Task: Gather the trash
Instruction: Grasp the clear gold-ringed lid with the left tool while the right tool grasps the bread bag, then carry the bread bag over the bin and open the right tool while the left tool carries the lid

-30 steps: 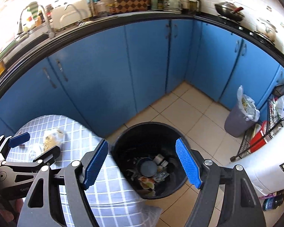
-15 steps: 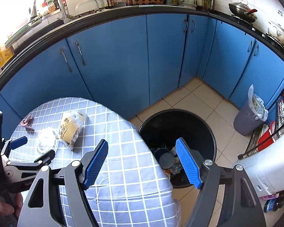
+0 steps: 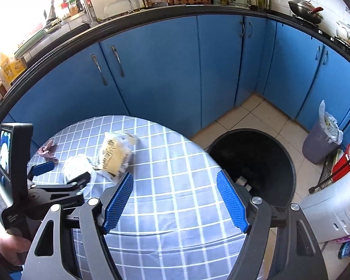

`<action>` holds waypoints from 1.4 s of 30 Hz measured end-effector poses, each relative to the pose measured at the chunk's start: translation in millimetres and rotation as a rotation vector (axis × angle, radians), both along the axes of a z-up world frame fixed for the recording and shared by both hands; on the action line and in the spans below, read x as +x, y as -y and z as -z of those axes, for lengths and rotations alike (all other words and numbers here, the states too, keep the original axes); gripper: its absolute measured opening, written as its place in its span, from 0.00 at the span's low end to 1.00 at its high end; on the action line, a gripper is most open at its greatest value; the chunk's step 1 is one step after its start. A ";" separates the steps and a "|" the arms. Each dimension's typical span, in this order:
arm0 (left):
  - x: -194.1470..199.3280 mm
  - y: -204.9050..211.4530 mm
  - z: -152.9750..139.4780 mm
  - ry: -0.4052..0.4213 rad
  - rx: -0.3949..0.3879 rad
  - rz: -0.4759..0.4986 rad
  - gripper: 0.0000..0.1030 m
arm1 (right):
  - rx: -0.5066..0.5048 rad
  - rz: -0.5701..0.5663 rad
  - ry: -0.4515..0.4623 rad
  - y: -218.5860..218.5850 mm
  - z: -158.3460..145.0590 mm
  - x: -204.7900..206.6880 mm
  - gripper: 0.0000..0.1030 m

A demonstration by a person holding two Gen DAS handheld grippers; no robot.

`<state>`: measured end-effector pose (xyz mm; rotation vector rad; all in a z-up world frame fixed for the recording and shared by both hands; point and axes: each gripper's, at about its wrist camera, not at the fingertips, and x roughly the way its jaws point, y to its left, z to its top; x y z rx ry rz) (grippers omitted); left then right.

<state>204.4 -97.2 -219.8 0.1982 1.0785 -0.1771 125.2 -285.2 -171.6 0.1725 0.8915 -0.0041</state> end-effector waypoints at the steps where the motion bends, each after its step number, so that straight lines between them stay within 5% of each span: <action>1: 1.7 -1.6 0.7 0.002 -0.015 0.006 0.97 | 0.003 0.002 -0.003 -2.6 1.9 0.7 0.70; 11: 8.0 -14.8 16.6 -0.012 -0.044 0.044 0.97 | -0.002 0.014 -0.023 -13.5 8.4 1.8 0.70; 13: 8.9 -14.1 13.4 -0.011 -0.062 0.047 0.85 | 0.001 0.013 -0.028 -13.8 10.1 3.2 0.70; 31: 51.0 -62.6 -0.8 0.028 -0.075 -0.042 0.85 | 0.108 -0.099 -0.048 -68.6 34.4 65.1 0.69; 36: 54.8 -74.7 2.8 0.030 -0.073 -0.062 0.85 | 0.113 -0.126 -0.085 -71.2 45.8 68.7 0.26; 42: 51.8 -62.9 4.7 0.029 -0.061 -0.081 0.85 | 0.054 -0.093 -0.057 -55.9 35.6 58.6 0.20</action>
